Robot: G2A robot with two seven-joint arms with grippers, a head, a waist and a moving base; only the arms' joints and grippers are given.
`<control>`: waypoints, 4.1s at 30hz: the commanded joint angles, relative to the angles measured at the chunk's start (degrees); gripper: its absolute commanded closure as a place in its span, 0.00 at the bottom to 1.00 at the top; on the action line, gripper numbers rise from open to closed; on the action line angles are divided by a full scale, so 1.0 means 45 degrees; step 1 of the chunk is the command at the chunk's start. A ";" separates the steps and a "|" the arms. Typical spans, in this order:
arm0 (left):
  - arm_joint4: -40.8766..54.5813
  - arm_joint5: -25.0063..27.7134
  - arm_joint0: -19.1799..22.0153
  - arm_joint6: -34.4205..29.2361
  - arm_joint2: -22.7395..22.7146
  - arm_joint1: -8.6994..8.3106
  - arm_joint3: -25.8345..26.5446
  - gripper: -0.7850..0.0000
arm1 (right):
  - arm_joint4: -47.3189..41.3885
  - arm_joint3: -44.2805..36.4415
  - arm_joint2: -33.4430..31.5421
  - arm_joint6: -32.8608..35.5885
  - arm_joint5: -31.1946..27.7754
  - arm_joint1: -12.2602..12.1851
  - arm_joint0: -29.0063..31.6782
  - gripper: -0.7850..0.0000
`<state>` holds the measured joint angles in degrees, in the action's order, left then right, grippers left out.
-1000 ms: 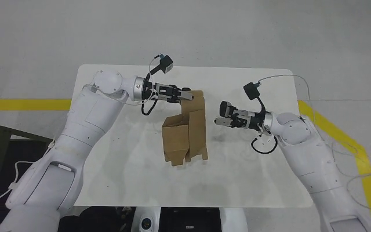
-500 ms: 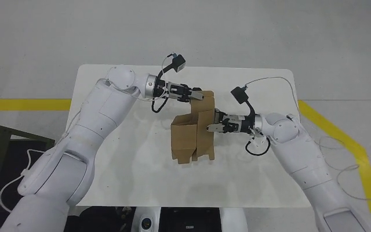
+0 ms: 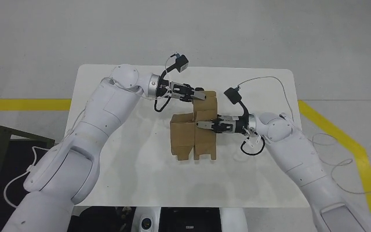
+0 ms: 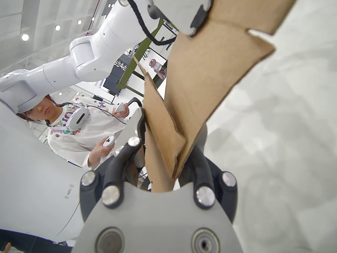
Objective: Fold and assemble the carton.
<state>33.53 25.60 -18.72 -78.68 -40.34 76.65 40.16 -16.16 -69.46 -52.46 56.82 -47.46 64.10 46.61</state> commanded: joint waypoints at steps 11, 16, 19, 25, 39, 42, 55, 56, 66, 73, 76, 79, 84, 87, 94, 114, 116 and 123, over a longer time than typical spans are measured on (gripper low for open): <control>-0.0157 0.0248 0.0114 0.0248 -0.0278 0.0050 0.0439 0.00 | -0.0337 0.0139 0.0433 -0.0078 -0.0078 -0.0077 -0.0234 1.00; -0.0761 0.0579 0.0153 0.0580 -0.0658 -0.0206 0.0891 0.00 | -0.0599 0.0294 0.0490 -0.0226 -0.0226 -0.0080 -0.0311 1.00; -0.1518 0.0801 0.0123 0.0803 -0.0956 -0.0449 0.0840 0.00 | -0.0827 0.0509 0.0344 -0.0579 -0.0368 -0.0060 -0.0325 1.00; -0.2123 0.0937 -0.0607 0.1197 -0.1964 -0.1042 0.1017 0.00 | -0.0737 0.0772 -0.0055 -0.1233 -0.0370 -0.0088 -0.0259 1.00; -0.3474 -0.0289 -0.3032 0.1322 -0.3241 -0.2008 0.4100 0.00 | -0.0857 0.0656 -0.0583 -0.2692 0.0125 -0.0032 0.0119 1.00; -0.3720 -0.0492 -0.3264 0.1298 -0.3181 -0.2047 0.4584 0.00 | -0.0881 0.0640 -0.0612 -0.2841 0.0257 0.0000 0.0160 1.00; -0.3833 -0.0687 -0.3397 0.1052 -0.3003 -0.2056 0.4952 1.00 | -0.1036 0.0608 -0.0715 -0.2995 0.0421 0.0130 0.0254 1.00; -0.3804 -0.0677 -0.3408 0.1015 -0.3016 -0.2062 0.4963 1.00 | -0.1032 0.0612 -0.0728 -0.2984 0.0424 0.0136 0.0253 1.00; -0.3537 -0.0792 -0.3588 0.0762 -0.3232 -0.2164 0.5213 1.00 | -0.0985 0.0645 -0.0821 -0.2993 0.0519 0.0212 0.0311 0.71; -0.3339 -0.1074 -0.3633 0.0471 -0.3373 -0.2237 0.5293 1.00 | -0.0671 0.0834 -0.1272 -0.3261 0.0560 0.0160 0.0374 0.00; -0.3330 -0.1248 -0.3603 0.0169 -0.3425 -0.2283 0.5291 1.00 | -0.0362 0.0790 -0.1633 -0.2982 0.0524 0.0042 0.0421 0.00; -0.3240 -0.1466 -0.3607 -0.0257 -0.3481 -0.2338 0.5275 1.00 | -0.0365 0.0710 -0.2001 -0.2087 0.0570 -0.0131 0.0536 0.00; -0.3097 -0.1902 -0.3618 -0.1197 -0.3424 -0.2407 0.5276 1.00 | -0.0791 0.0677 -0.2559 -0.0614 0.0819 -0.0403 0.0799 0.00; -0.2958 -0.2018 -0.3638 -0.1693 -0.3319 -0.2417 0.5276 1.00 | -0.1054 0.0642 -0.2646 0.0091 0.0954 -0.0483 0.0905 0.00; -0.2738 -0.2197 -0.3543 -0.2071 -0.2602 -0.2440 0.5441 1.00 | -0.1505 0.0820 -0.2381 0.1204 0.1204 -0.0505 0.0785 0.00; -0.1405 -0.2072 -0.2590 -0.2071 -0.0610 -0.2990 0.5026 1.00 | -0.2517 0.0664 -0.1200 0.1424 0.1423 -0.0841 0.0496 1.00; -0.1299 -0.2072 -0.2546 -0.2071 -0.0515 -0.3045 0.5028 1.00 | -0.2556 0.0671 -0.1092 0.1379 0.1378 -0.0873 0.0464 1.00; -0.0827 -0.2048 -0.2468 -0.2047 -0.0601 -0.3224 0.4936 0.00 | -0.2860 0.0980 -0.0880 0.0953 0.0953 -0.0929 0.0362 1.00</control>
<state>29.28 16.29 -29.79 -88.00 -42.62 62.25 62.55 -28.89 -65.36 -56.47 61.50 -42.78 59.91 48.31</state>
